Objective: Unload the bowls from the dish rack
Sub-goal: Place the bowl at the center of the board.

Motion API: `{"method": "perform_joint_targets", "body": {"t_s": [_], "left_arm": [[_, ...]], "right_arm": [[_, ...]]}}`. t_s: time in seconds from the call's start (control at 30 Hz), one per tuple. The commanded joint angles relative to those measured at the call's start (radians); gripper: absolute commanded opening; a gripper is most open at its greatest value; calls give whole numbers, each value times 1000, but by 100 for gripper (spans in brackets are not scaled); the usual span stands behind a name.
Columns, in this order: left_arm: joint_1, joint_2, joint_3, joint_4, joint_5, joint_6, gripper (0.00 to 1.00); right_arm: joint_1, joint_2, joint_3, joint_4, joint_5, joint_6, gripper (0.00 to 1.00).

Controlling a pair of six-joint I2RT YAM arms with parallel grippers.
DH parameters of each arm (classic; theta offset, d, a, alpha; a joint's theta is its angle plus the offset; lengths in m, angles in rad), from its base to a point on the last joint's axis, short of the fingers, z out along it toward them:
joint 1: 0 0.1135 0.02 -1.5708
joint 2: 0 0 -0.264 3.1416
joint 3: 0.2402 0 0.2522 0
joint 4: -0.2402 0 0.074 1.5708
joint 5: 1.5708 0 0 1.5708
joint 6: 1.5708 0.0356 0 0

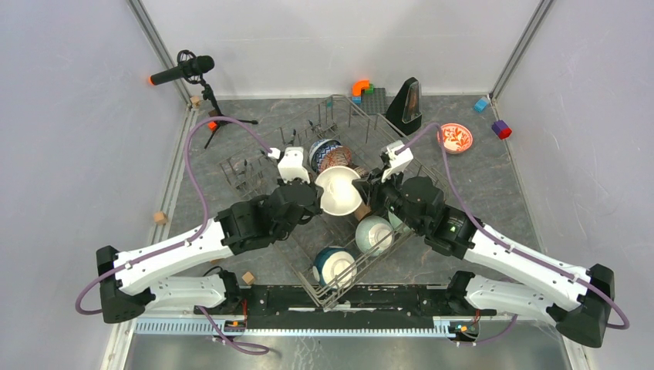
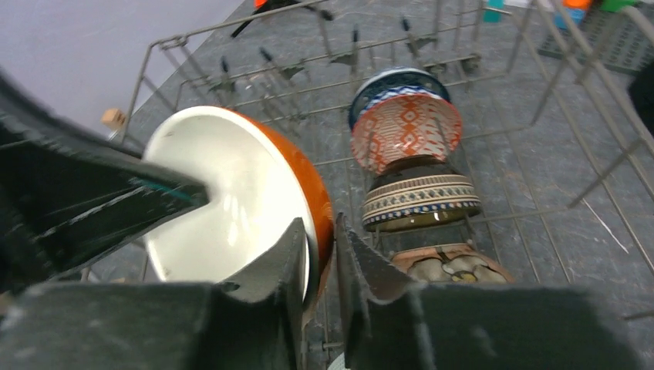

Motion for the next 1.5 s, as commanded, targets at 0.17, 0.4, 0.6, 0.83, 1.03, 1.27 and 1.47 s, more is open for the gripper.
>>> {"method": "perform_joint_targets", "body": {"t_s": [0.17,0.4,0.6,0.83,1.03,1.27,1.47], "left_arm": [[-9,-38,-4,35,-10,1,2],[-8,-38,22,0,-41,-13,2],[-9,-24,35,-9,-53,-19,2],[-9,-27,41,3,-34,-26,2],[-9,-49,35,14,-10,-16,12],[-8,-145,32,-26,-36,29,99],[-9,-298,23,-68,-135,136,100]], "right_arm": [[-7,55,196,-222,-10,-88,49],[-8,145,343,-422,-9,-145,46],[-7,177,367,-470,-44,-160,40],[-7,208,362,-484,-40,-169,25],[-6,193,388,-485,-6,-165,0],[-28,201,569,-594,167,-196,0],[-184,228,779,-616,291,-201,0]]}}
